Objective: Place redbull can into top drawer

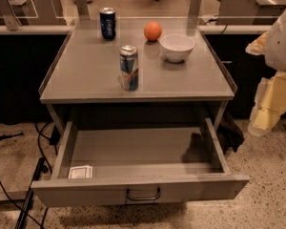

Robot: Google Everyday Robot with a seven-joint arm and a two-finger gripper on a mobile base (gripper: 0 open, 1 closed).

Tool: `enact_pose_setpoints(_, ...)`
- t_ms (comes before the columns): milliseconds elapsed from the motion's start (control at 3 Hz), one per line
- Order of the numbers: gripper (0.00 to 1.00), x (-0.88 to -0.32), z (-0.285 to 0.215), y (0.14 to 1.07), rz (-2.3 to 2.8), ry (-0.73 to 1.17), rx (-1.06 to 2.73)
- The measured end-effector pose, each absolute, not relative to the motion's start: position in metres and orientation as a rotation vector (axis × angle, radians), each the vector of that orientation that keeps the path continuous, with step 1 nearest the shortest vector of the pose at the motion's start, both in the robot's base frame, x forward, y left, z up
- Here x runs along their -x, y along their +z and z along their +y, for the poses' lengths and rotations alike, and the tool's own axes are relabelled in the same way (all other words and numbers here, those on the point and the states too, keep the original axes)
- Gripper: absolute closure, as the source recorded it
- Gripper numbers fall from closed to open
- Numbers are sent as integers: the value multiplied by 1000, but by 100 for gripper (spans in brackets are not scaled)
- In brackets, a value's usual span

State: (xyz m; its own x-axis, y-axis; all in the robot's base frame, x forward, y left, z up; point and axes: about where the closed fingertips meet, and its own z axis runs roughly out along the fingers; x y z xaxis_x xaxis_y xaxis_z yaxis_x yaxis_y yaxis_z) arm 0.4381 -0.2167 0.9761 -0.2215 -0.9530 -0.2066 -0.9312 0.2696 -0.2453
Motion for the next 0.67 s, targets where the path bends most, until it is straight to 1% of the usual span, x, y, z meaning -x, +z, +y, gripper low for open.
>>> enact_pose_setpoints(333, 0, -441, -215, 976, 2223, -98, 1715)
enact_pose_setpoints(667, 0, -455, -204, 970, 2191, -72, 1683)
